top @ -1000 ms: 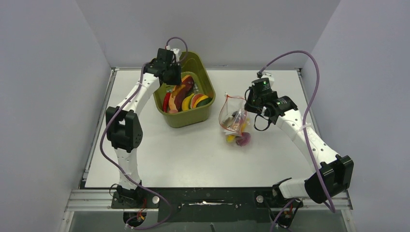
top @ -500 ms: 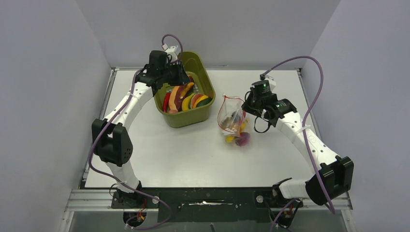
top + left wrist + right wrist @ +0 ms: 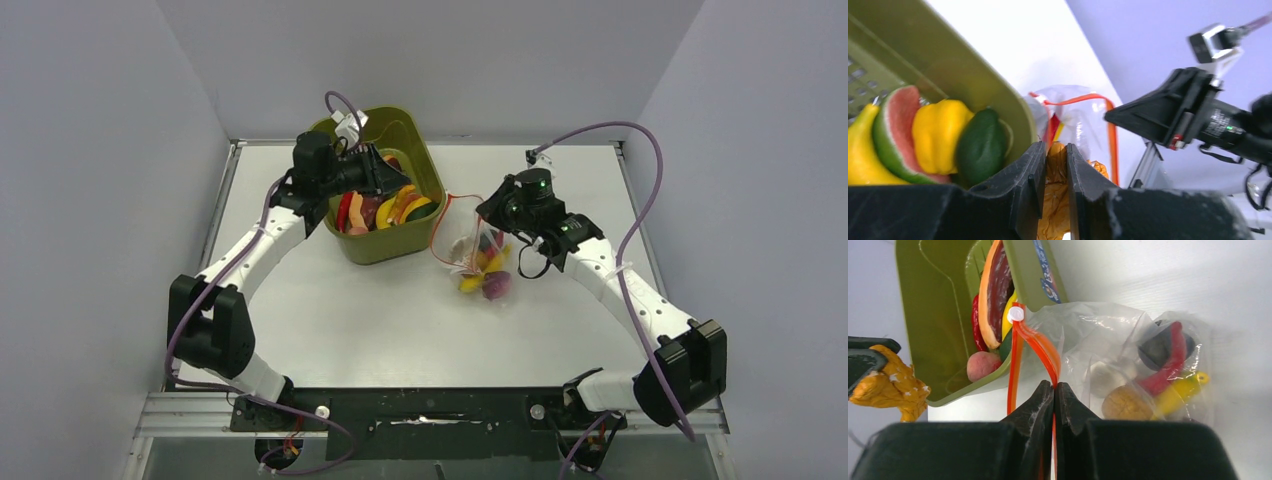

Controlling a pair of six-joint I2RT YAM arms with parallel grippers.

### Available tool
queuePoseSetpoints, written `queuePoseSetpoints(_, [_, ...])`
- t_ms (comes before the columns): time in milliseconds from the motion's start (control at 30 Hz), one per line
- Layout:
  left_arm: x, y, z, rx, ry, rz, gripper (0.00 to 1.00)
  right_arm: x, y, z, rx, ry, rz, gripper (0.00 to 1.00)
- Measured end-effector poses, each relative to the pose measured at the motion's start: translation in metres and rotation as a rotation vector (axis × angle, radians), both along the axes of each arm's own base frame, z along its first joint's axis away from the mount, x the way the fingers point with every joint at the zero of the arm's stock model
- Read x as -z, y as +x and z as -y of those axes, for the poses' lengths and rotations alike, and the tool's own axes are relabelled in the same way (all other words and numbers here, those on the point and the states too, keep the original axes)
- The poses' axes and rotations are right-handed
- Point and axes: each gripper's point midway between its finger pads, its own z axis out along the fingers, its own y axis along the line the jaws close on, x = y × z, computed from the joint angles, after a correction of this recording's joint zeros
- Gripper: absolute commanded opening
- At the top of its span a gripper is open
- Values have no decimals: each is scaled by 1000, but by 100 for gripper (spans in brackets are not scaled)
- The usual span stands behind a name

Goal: Place the food in the zip-top bag and seal the zipper
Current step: Place the fake vegetable in the zipper food storage bag.

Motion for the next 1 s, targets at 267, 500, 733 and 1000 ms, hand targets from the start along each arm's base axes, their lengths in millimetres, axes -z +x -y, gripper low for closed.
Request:
queuePoseSetpoints(267, [-29,-22,22,87,-158,34,0,-3,-11,-30,-73,65,29,0])
queuePoseSetpoints(500, [-20,-53,52,161,-191,14,0,-9,-25,-43,-111,104,46,0])
queuePoseSetpoints(733, [-3,-63,63,122,-163,9,0,-14,-33,-41,-124,119,62,0])
queuePoseSetpoints(1000, [12,-60,69,42,-158,35,0,-8,-45,-40,-133,145,56,0])
